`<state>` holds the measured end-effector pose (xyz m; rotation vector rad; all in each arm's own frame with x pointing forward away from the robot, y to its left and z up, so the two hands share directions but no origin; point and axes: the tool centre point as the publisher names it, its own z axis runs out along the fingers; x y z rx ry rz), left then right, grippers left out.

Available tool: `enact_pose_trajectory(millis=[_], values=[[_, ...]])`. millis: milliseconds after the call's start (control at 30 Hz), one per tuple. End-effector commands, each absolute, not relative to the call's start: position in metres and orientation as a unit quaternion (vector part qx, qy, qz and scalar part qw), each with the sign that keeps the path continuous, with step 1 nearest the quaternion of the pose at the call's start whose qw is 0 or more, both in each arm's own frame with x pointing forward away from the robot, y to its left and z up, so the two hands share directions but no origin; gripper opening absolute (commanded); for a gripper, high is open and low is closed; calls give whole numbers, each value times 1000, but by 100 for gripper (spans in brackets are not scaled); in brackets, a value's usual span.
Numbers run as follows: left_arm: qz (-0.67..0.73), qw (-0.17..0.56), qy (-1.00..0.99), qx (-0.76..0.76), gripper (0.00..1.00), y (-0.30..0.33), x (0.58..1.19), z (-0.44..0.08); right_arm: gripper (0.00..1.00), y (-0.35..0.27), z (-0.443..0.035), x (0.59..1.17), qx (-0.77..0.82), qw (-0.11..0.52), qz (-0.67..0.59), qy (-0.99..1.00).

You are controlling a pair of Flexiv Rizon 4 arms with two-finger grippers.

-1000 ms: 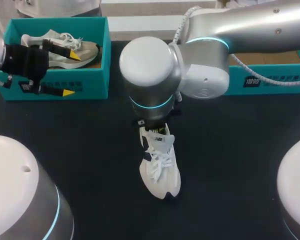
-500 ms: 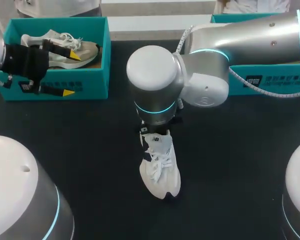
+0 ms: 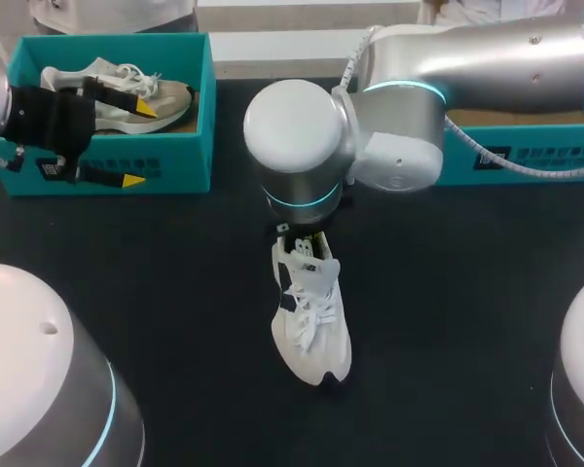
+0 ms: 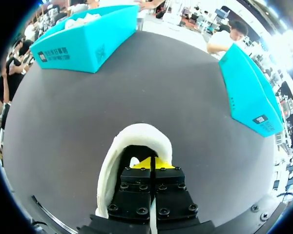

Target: Take the shoe out of the shoebox, open the shoe tongue, remove and reinsert the insole, then place the shoe into the shoebox

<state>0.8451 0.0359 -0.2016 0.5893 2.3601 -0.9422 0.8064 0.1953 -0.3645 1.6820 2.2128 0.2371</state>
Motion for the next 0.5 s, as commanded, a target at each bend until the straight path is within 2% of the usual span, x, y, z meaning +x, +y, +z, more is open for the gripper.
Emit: enact_pose_trajectory(millis=[33, 267, 500], values=[[-347, 263, 873, 218, 100, 36, 844, -201, 0, 205, -392, 813, 590, 163, 77, 787], [-347, 263, 873, 218, 100, 36, 844, -201, 0, 210, -397, 801, 587, 150, 76, 792], [-347, 263, 873, 218, 100, 36, 844, -201, 0, 203, -362, 790, 580, 189, 45, 791]])
